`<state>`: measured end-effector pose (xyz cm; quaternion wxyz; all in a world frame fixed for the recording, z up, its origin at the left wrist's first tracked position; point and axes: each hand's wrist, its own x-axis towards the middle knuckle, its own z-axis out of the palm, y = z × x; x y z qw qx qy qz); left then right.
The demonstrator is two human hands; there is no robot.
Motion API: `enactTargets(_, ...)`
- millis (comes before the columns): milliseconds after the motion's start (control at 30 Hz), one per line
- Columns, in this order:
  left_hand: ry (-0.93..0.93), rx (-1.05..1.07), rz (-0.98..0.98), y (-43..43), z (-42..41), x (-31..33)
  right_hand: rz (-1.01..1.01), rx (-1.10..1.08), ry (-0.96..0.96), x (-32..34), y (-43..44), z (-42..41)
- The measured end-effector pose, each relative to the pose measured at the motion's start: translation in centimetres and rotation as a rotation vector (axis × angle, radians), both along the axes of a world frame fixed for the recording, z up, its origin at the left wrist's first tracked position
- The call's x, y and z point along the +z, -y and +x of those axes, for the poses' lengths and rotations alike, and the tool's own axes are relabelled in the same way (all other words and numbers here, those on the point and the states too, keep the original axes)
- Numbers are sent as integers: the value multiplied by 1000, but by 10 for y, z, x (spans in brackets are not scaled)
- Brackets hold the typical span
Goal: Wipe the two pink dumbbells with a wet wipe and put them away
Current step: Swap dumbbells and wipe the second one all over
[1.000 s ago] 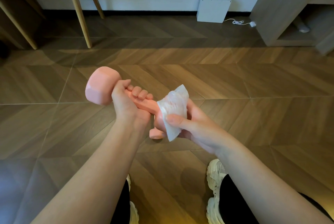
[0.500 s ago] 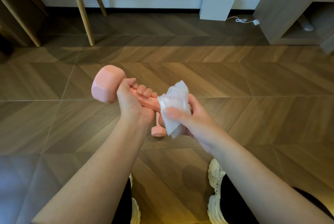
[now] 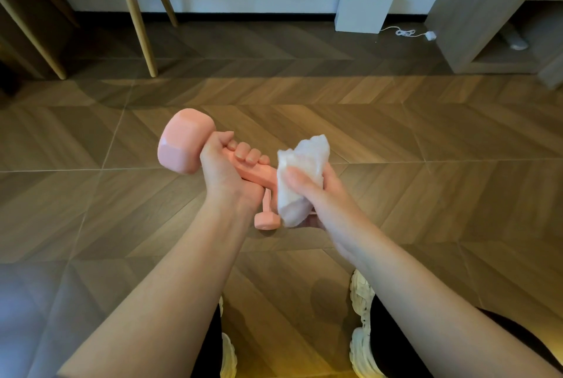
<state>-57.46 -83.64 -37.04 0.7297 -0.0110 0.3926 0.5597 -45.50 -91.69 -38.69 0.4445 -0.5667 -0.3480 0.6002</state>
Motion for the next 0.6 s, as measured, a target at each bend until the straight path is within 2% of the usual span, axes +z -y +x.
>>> enactTargets(67, 17, 0, 25, 0, 1, 0, -7, -15, -27, 4, -1, 2)
enactTargets(200, 38, 19, 102, -3, -2, 3, -100, 81, -301, 6, -1, 17)
enactTargets(300, 0, 27, 95, 0, -1, 3, -134, 121, -397, 1, 1, 19)
enactTargets(367, -23, 52, 52, 2, 1, 3, -94, 86, -340, -3, 1, 15)
enactTargets(467, -14, 87, -4, 3, 2, 4, -35, 35, -87, -2, 2, 7)
enactTargets(600, -47, 45, 23, 3, 1, 4, -27, -2, -101, 2, 1, 2)
